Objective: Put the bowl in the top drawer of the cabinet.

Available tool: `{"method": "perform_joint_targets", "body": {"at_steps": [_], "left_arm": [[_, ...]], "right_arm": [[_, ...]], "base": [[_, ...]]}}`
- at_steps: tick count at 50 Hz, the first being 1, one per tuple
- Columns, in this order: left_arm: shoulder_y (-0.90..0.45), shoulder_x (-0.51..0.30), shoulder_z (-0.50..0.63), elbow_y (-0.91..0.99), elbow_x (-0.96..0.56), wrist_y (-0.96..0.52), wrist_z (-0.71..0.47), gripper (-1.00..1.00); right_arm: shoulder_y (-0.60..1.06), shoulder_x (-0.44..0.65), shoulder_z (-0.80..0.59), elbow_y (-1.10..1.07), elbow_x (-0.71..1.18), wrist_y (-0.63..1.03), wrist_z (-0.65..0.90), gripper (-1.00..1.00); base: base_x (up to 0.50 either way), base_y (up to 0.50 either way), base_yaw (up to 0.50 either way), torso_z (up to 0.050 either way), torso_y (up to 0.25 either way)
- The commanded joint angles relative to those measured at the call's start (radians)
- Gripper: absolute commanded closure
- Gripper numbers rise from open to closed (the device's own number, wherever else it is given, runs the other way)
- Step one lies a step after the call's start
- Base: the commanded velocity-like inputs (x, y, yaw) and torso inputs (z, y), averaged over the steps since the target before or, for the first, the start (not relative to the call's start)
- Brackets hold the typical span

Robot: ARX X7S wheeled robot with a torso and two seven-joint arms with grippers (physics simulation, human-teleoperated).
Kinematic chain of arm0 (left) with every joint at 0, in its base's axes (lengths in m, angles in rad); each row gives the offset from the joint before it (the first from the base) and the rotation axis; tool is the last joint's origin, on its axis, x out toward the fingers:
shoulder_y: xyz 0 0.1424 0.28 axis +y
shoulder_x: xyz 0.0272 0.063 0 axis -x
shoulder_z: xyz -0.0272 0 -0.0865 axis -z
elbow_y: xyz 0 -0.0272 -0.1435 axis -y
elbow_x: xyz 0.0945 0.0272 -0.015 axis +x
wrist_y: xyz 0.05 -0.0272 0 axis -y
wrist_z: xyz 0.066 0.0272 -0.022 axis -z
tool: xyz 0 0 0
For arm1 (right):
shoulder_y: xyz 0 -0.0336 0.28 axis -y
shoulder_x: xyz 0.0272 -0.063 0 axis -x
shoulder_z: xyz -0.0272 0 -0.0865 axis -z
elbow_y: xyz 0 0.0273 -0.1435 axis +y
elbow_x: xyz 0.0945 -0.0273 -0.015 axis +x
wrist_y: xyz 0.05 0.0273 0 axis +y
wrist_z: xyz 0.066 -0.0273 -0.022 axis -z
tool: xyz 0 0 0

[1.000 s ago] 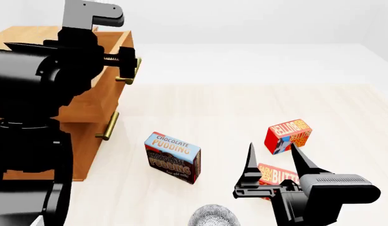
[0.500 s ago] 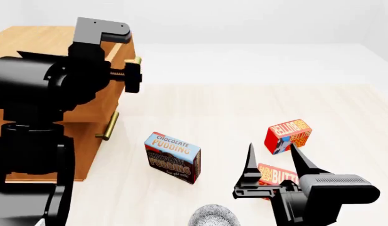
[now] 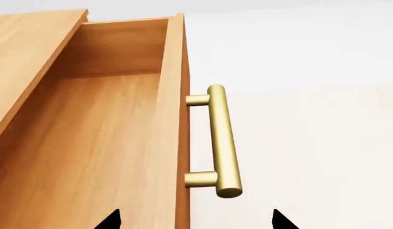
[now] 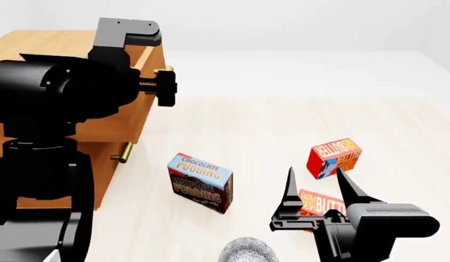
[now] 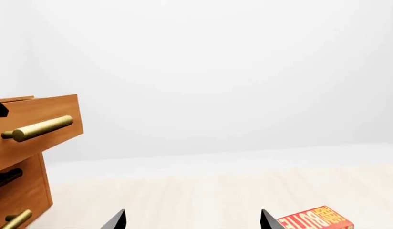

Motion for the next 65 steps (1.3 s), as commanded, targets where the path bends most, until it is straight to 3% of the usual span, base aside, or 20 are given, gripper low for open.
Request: {"method": "perform_joint_targets", "body": {"at_steps": [1, 36, 55, 65], "left_arm": [[0.028, 0.043, -0.059, -0.003, -0.067, -0.030, -0.003, -1.00], [0.038, 0.149, -0.076, 0.043, -0.217, -0.044, -0.110, -1.00], [-0.031, 0.152, 0.007, 0.057, -0.765, -0.031, -0.480, -1.00], [-0.057, 0.145, 0.045, 0.032, -0.885, 0.041, -0.556, -1.00]], "right_arm": [[-0.002, 0.002, -0.006, 0.004, -0.003, -0.007, 0.004, -1.00], [-0.007, 0.015, -0.014, 0.003, 0.004, -0.018, 0.012, -1.00], [-0.014, 0.022, -0.011, 0.011, 0.014, -0.036, 0.011, -1.00], [-0.020, 0.028, -0.006, 0.019, 0.019, -0.051, 0.008, -1.00]], "base": [[0.00, 0.00, 0.00, 0.000, 0.000], [0.00, 0.00, 0.00, 0.000, 0.000], [0.00, 0.00, 0.00, 0.000, 0.000], [0.00, 0.00, 0.00, 0.000, 0.002]]}}
